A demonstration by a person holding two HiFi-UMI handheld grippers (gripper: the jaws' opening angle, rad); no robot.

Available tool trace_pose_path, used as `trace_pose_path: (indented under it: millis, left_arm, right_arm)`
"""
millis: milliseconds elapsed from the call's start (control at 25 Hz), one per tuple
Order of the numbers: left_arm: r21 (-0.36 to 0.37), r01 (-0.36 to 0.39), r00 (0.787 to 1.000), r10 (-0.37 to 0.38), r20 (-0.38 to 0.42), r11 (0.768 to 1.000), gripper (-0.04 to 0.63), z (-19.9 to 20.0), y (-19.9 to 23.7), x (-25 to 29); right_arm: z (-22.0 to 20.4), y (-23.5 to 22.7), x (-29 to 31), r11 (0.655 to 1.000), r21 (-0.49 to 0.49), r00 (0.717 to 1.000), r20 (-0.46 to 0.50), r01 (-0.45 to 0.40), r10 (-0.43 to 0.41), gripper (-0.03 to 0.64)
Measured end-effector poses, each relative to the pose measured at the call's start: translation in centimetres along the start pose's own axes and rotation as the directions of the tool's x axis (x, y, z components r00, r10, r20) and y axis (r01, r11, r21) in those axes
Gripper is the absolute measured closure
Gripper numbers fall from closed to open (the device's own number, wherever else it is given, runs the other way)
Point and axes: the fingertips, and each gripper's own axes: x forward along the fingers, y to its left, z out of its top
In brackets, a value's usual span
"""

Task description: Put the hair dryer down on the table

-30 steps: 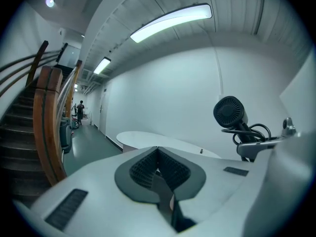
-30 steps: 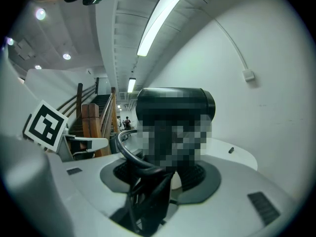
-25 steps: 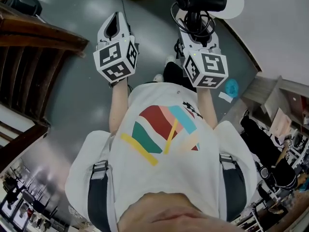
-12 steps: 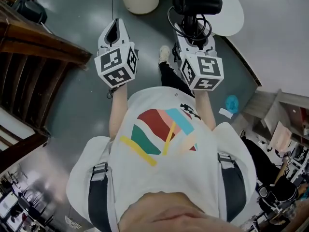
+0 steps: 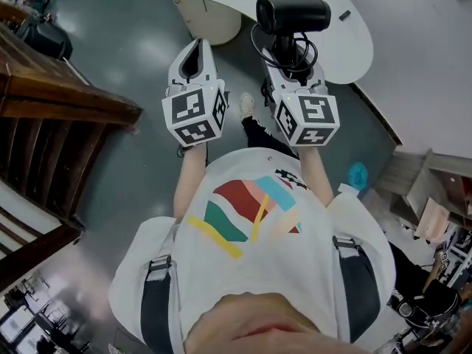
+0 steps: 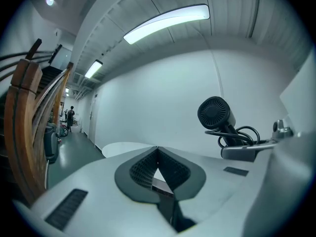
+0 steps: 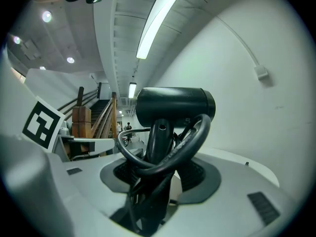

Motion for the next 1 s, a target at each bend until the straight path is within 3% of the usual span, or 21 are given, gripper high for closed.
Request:
trace_pose_path:
  millis: [1000]
  left_arm:
    - [0.024,0.002,0.999,-0.001,-0.038,1.000,0.580,0.9,1.2,17.2]
  right_arm:
    - [0.3,-8.8,13.8,0.999,0.038,0.998,-0.067,0.018,-0.015,0.394]
